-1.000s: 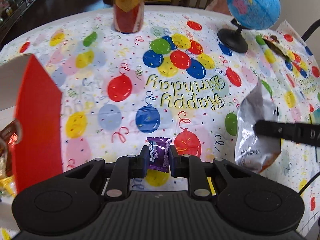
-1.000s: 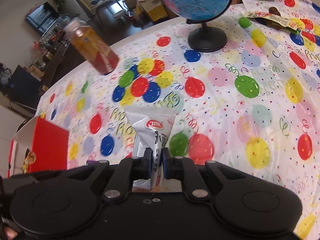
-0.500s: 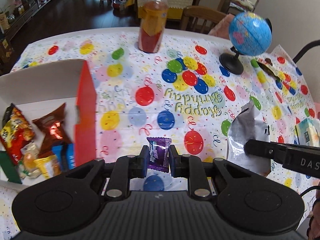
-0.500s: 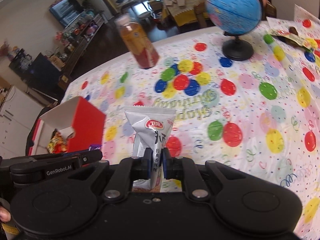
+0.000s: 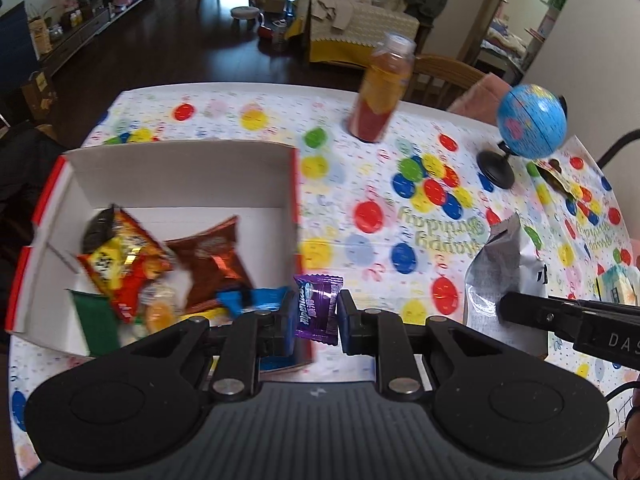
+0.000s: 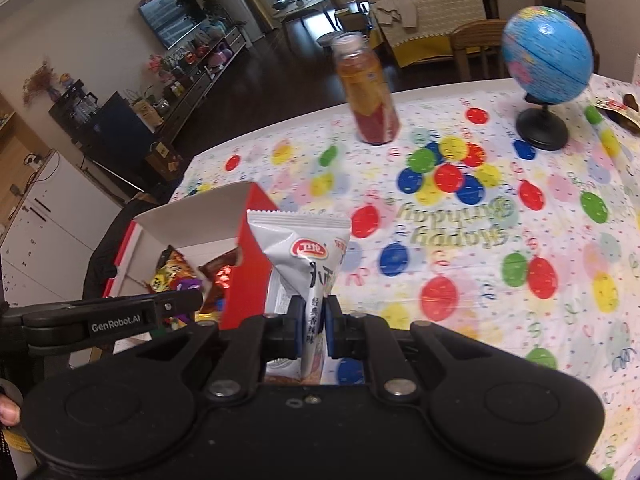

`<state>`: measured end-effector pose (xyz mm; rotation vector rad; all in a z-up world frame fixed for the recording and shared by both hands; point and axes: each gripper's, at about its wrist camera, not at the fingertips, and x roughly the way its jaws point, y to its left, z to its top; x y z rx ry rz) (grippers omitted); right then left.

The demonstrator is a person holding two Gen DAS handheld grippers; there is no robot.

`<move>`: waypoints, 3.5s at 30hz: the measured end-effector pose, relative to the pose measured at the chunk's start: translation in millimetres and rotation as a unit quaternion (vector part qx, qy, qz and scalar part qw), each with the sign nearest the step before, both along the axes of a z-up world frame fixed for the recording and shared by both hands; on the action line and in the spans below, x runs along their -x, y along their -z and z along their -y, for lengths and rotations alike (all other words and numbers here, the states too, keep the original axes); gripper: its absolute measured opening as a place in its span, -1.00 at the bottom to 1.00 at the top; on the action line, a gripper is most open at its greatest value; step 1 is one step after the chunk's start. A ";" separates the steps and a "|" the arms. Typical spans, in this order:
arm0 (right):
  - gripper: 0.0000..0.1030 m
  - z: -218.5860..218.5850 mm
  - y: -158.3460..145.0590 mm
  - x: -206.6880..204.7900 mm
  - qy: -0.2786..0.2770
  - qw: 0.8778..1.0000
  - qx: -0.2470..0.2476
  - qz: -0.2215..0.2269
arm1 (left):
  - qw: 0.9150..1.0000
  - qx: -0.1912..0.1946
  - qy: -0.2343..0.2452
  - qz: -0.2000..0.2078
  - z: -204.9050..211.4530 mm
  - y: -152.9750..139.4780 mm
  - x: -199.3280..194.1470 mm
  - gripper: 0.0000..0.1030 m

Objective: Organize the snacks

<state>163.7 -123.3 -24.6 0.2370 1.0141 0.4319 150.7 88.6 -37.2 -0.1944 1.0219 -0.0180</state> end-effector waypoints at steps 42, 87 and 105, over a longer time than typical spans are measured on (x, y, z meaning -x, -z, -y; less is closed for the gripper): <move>-0.82 -206.5 65.0 -45.1 -0.032 0.993 0.111 -0.028 | 0.996 -0.031 -0.030 -0.076 -190.6 77.4 -37.3 -0.61; 0.92 -185.1 -5.1 45.0 -0.037 0.996 0.021 0.081 | 0.999 -0.017 -0.001 0.031 -179.4 2.8 38.1 0.46; 0.99 -168.4 -14.1 93.2 0.007 0.986 0.012 0.165 | 0.994 -0.035 0.005 0.105 -167.8 -29.3 92.6 0.99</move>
